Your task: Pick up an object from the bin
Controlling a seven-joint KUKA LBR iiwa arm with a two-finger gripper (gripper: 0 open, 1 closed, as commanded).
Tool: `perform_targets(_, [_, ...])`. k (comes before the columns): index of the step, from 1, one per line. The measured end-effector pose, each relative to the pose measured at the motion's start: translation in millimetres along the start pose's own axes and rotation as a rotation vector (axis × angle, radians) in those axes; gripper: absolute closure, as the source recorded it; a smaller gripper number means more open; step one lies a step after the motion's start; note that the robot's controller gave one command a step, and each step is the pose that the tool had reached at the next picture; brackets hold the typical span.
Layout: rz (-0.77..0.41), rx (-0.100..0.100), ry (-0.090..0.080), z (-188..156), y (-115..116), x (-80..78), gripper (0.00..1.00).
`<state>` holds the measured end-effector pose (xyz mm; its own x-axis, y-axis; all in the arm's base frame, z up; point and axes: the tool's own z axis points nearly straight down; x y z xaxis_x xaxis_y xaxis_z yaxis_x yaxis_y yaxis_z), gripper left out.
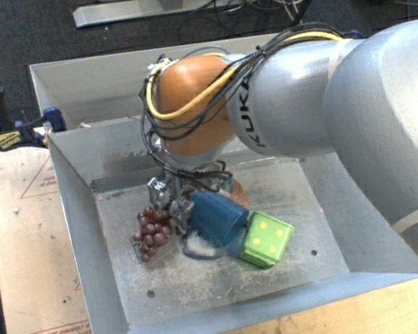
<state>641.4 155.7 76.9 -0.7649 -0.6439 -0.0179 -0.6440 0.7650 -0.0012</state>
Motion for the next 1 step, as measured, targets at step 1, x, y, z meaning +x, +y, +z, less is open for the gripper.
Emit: perform_targets(1, [0.000, 0.000, 0.000, 0.0, 0.0, 0.0, 1.00])
